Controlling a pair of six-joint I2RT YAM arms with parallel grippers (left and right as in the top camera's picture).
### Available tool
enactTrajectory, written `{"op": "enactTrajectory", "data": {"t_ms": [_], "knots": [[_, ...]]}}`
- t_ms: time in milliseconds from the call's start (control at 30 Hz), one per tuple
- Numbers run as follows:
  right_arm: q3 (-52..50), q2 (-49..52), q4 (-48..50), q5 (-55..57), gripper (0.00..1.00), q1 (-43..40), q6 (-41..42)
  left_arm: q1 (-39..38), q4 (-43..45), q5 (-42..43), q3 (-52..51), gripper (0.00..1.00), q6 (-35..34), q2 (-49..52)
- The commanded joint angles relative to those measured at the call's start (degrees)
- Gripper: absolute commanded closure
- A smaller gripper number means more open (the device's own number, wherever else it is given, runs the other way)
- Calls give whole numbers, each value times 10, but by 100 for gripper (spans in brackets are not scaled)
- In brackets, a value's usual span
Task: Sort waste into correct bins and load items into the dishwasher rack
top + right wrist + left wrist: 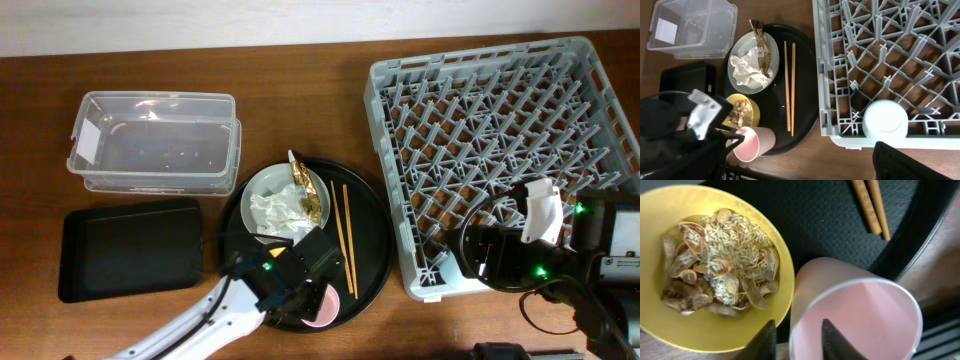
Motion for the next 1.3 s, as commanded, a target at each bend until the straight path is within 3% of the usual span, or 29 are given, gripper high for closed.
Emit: {"op": "enactTrajectory", "data": {"t_ms": [0,67,133,367,433,533,633,867,1000,1267], "knots": [[7,0,-2,-5,6,2,-5,-2,13,-5,-5,78,-6,24],[7,0,-2,-5,6,2,-5,-2,16,-5,-5,81,-6,35],[7,0,-2,-5,6,2,-5,-2,16,-3,-5,100,-11,41],[7,0,4,-5,6,2,-17,3,-19,19,88,100,-5,-21],[7,0,7,-7,6,2,-43,23,-19,78,125,100,51,-60],[7,0,-2,-110,7,2,-136,86,-11,187,174,100,91,-123],[7,0,-5,-219,6,2,-190,179,51,376,181,100,94,-173],[7,1,17,-434,5,19,-261,348,115,687,181,100,89,-178],[7,9,60,-445,5,67,-235,349,145,744,181,100,91,-152],[7,46,244,-435,5,176,-113,342,159,745,181,100,92,-126]]}}
